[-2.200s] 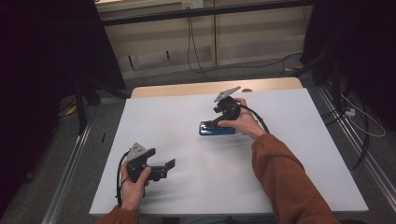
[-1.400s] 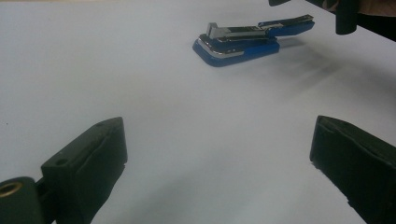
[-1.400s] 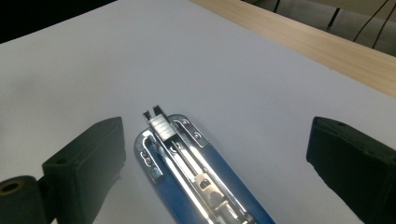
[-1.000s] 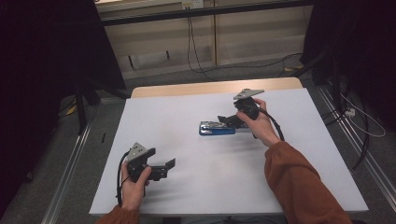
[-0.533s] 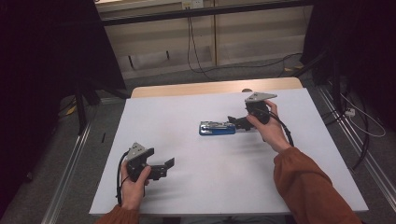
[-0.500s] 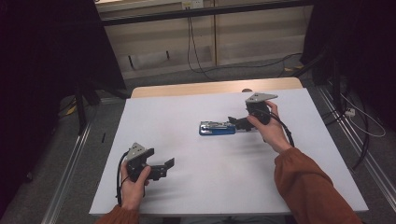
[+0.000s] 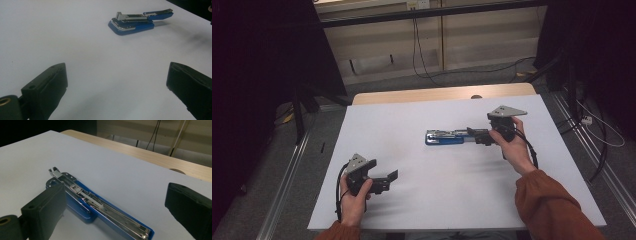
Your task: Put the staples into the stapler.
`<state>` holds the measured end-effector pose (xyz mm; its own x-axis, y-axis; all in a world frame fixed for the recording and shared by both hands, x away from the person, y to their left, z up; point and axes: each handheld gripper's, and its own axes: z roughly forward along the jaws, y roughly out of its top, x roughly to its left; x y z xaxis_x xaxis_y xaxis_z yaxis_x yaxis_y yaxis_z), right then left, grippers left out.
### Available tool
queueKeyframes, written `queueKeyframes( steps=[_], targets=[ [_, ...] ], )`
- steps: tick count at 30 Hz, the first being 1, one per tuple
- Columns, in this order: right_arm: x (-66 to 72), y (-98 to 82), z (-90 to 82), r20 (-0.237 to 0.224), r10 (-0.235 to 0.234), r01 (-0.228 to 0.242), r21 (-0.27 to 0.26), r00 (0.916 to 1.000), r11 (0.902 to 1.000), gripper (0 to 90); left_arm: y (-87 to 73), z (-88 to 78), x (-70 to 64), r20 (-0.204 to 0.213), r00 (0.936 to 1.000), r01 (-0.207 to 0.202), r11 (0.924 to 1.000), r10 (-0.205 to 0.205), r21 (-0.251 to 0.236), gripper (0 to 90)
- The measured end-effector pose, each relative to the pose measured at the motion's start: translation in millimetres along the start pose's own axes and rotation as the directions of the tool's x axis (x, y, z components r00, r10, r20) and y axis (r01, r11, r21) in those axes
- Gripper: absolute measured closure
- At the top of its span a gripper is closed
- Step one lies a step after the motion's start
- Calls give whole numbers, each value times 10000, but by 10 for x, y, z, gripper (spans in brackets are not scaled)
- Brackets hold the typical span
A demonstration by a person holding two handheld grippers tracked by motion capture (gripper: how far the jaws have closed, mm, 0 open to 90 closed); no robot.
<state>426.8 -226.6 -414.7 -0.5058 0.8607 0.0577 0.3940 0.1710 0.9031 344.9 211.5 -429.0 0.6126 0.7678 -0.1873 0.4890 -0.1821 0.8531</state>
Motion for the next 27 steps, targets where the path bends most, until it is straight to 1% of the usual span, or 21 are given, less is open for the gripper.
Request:
queueKeyframes(
  steps=[3,5,8,9,10,12,16,19,21,25,27],
  targets=[
    [-21,-47,-52,143,55,-54,-87,9999,9999,31,0,8,-4,13,10000,8,10000,-8,-29,37],
    [-31,-86,-82,200,-84,87,-160,9998,9998,31,2,12,-3,1,10000,5,10000,-5,-24,37],
    [-38,-130,-129,253,-81,85,-180,9996,9998,30,13,11,-12,-46,10000,-80,10000,80,8,37],
    [-42,-141,-147,272,-59,66,-230,9996,9997,30,15,10,-23,-51,10000,-40,10000,40,-43,37],
    [-44,-149,-163,303,-43,50,-238,9995,9997,29,20,6,-26,-52,9999,-141,9999,141,-28,37],
    [-47,-169,-195,399,10,3,-306,9992,9995,28,27,6,-36,-45,9998,-180,9998,179,-66,37],
    [-46,-236,-253,412,49,-37,-297,9991,9996,28,27,10,-27,-72,9999,-135,9999,135,-17,37],
    [-47,-266,-269,543,-19,34,-282,9985,9996,28,27,6,-15,-12,10000,-48,9999,48,-115,37],
    [-47,-264,-271,530,88,-70,-333,9986,9994,29,23,0,-17,-34,10000,-30,9999,30,-103,37],
    [-20,-271,-296,539,71,-51,-382,9985,9993,28,26,-7,-17,-26,10000,-30,9999,29,-128,37],
    [-8,-291,-316,506,102,-86,-310,9987,9995,28,30,-5,-20,-50,10000,-64,9999,64,-121,37]
  ],
)
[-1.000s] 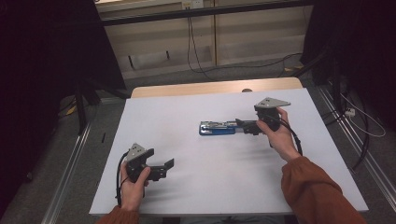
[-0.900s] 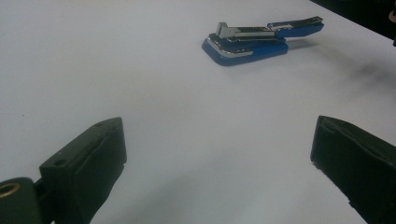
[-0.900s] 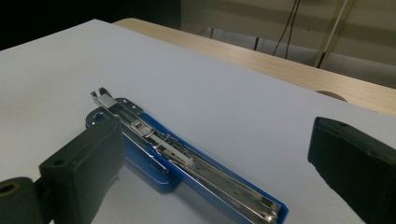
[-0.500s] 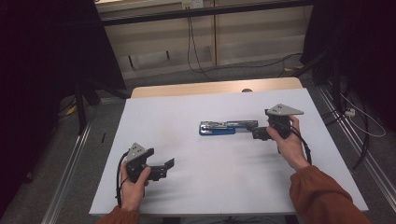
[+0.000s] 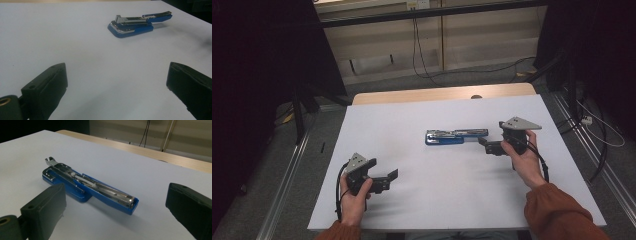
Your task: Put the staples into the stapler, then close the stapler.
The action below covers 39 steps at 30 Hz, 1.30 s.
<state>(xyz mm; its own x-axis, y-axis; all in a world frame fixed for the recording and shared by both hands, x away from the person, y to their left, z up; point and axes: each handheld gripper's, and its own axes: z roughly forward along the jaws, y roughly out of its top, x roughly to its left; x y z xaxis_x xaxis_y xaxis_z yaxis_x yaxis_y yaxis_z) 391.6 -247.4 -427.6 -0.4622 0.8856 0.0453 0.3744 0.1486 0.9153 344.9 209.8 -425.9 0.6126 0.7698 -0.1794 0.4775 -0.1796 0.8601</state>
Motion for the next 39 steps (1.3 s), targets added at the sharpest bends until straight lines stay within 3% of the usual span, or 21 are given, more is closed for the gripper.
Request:
queueKeyframes(
  steps=[12,15,20,24,28,33,39],
  targets=[
    [-34,-100,-122,134,113,-117,285,9998,9995,23,-15,14,33,52,9998,196,9998,-196,-17,36],
    [-46,-132,-147,-2,331,-331,225,9995,9992,23,-14,9,25,55,9999,88,10000,-88,20,37],
    [-39,-208,-222,-133,164,-161,232,9998,9996,29,-6,18,13,20,10000,25,10000,-25,-3,37],
    [-49,-258,-269,-29,129,-129,295,9999,9995,49,23,33,-53,220,9994,-248,9996,250,-101,37],
    [-44,-264,-309,53,-51,51,51,10000,10000,149,58,42,-134,145,9974,-699,9971,704,-303,37],
    [-46,-271,-288,42,175,-175,151,9998,9997,220,50,92,-142,437,9965,-704,9975,706,-52,38],
    [-77,-291,-257,-60,257,-254,420,9997,9988,313,53,108,-132,481,9966,-668,9977,671,-73,40]
  ],
)
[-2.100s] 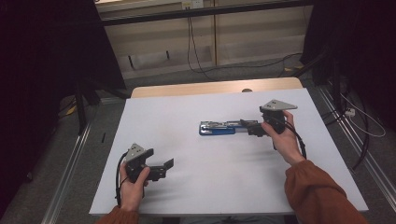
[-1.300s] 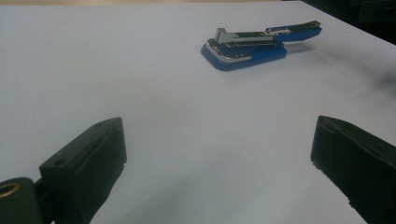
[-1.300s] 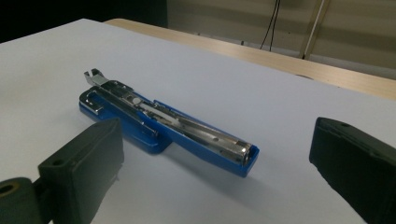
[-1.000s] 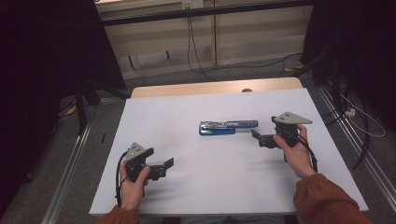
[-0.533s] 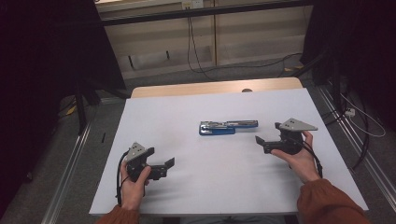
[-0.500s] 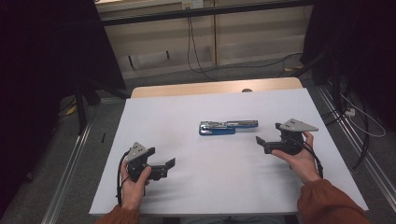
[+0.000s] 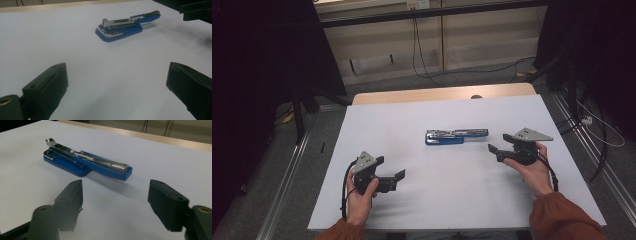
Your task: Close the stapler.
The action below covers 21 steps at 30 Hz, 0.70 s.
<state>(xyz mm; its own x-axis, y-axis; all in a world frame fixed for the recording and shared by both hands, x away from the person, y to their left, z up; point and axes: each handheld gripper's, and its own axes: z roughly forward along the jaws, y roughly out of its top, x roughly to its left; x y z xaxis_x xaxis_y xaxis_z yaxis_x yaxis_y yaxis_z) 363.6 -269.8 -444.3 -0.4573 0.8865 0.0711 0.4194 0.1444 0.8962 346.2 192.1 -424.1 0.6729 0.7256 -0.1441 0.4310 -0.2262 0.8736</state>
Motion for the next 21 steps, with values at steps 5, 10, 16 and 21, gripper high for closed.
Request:
queueKeyframes(
  steps=[5,10,16,21],
  targets=[
    [-16,-6,10,116,-44,42,239,9999,9997,403,14,21,-7,480,9986,229,9996,-219,-192,50],
    [-13,-16,18,-487,-330,357,562,9983,9978,603,31,83,-49,470,9988,-126,9999,129,-66,47],
    [-22,-27,75,-560,-331,365,613,9979,9975,758,53,151,-102,409,9982,-432,9990,428,105,49],
    [-39,-28,90,-404,-208,228,503,9990,9985,846,102,263,-141,290,9965,-781,9969,784,-104,59]
  ],
)
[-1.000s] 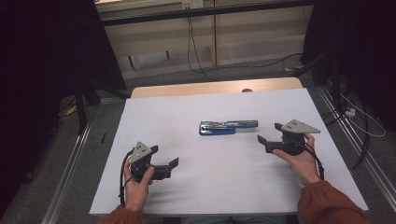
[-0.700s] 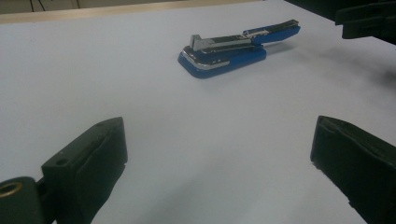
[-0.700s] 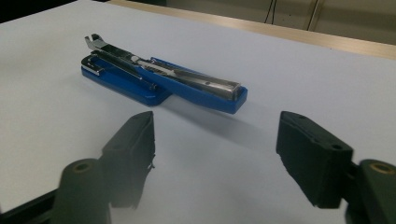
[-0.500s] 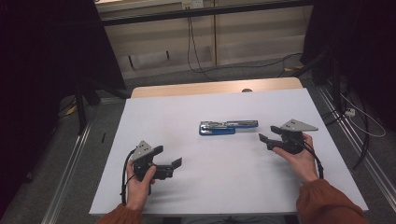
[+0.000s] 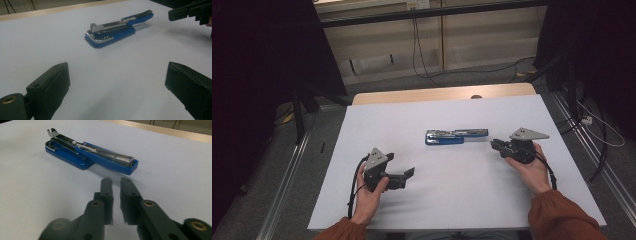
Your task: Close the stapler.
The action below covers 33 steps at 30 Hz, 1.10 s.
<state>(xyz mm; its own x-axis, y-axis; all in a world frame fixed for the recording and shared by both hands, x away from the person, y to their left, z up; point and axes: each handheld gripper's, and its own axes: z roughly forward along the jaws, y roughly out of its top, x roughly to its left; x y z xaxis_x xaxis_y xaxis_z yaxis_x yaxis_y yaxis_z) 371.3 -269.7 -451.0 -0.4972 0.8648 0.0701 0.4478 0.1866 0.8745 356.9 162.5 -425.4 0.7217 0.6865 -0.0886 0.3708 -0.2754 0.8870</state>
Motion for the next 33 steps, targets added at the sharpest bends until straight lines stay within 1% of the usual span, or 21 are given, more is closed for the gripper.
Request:
queueKeyframes(
  steps=[1,2,3,5,6,7,8,10,11,13,14,17,19,22,25,26,29,31,32,33],
  targets=[
    [-5,0,1,42,-58,58,-11,10000,10000,868,14,30,-7,-40,10000,-79,9999,80,77,59],
    [-10,0,3,22,-28,28,-20,10000,10000,889,27,58,-7,14,9999,-115,9998,115,141,59],
    [-14,1,7,-25,-39,39,-24,10000,10000,900,38,85,-9,67,10000,-37,9999,36,152,59],
    [-12,4,19,-38,-87,87,-9,10000,10000,900,52,132,-10,253,9996,-141,9998,137,170,59],
    [-10,4,28,-72,-140,140,41,9999,9999,900,52,153,-3,264,9989,-386,9992,384,86,58],
    [-8,4,36,-68,-214,214,66,9997,9997,900,47,179,3,184,9981,-592,9982,591,45,55],
    [-3,5,47,-122,-275,276,112,9995,9996,900,49,210,13,193,9980,-604,9981,603,81,44],
    [6,20,61,-188,-375,378,183,9991,9991,900,72,285,35,195,9993,-317,9994,315,99,45],
    [3,33,62,-187,-351,354,142,9992,9993,900,91,310,46,163,9992,-378,9991,375,181,48],
    [-4,48,65,-212,-323,325,72,9993,9994,900,122,375,39,150,9994,-312,9995,312,51,48],
    [-11,46,66,-226,-314,315,46,9992,9995,900,139,403,36,133,9992,-371,9993,370,69,48],
    [-33,29,70,-201,-232,234,144,9995,9996,900,170,489,25,-89,9976,-693,9976,694,59,60],
    [-47,29,67,-163,-199,201,115,9997,9997,900,196,544,27,-23,9976,-687,9975,687,179,71],
    [-55,30,59,-148,-160,161,89,9998,9998,900,266,597,51,-65,9980,-630,9980,629,-8,93],
    [-56,33,58,-144,-186,186,55,9997,9998,900,314,663,69,201,9986,-483,9988,481,61,125],
    [-53,34,58,-144,-199,200,52,9997,9998,900,316,687,75,240,9984,-517,9986,515,114,142],
    [-40,32,69,-215,-248,249,65,9995,9997,900,311,759,73,279,9987,-438,9985,429,321,162],
    [-28,32,83,-254,-270,273,93,9993,9996,900,311,789,65,353,9985,-419,9987,409,302,194],
    [-22,30,90,-297,-286,290,116,9991,9995,900,315,793,62,348,9985,-432,9984,419,366,201],
    [-16,30,97,-330,-295,299,121,9990,9995,900,318,807,55,414,9987,-307,9992,296,267,203]
  ],
)
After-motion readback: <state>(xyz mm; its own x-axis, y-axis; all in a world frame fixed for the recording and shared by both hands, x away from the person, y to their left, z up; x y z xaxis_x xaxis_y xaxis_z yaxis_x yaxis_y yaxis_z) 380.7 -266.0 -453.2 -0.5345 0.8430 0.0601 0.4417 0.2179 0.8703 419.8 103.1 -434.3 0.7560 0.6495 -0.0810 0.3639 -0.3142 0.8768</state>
